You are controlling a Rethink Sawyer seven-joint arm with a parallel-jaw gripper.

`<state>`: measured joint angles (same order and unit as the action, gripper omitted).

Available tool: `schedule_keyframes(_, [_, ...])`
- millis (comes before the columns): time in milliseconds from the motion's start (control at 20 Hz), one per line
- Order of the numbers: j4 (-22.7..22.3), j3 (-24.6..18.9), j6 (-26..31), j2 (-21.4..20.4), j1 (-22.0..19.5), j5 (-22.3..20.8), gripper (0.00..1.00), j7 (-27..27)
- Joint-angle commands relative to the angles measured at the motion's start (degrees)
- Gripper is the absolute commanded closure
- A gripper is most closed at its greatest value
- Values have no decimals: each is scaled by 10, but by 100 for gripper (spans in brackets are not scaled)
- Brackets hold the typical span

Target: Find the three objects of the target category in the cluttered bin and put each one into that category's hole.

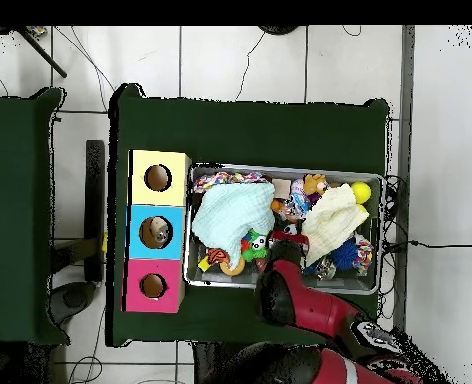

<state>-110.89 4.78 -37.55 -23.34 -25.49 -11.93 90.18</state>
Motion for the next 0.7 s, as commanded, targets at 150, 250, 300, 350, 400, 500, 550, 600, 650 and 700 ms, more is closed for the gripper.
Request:
schedule_keyframes(150, [61, -39, 66, 4, 8, -6, 0, 83])
schedule_keyframes(250, [61, -38, 66, 3, 9, -6, 0, 82])
schedule_keyframes(300, [61, -37, 65, 2, 11, -5, 0, 81])
schedule_keyframes(350, [61, -36, 65, 3, 11, -5, 0, 81])
schedule_keyframes(400, [61, -34, 66, 1, 13, -3, 0, 79])
schedule_keyframes(500, [65, -32, 69, 3, 16, -5, 0, 73])
schedule_keyframes(550, [67, -31, 70, 3, 18, -8, 0, 70])
schedule_keyframes(600, [70, -32, 76, 3, 18, -12, 0, 66])
schedule_keyframes(650, [73, -33, 82, 2, 19, -16, 0, 62])
schedule_keyframes(700, [72, -29, 80, 3, 22, -13, 0, 61])
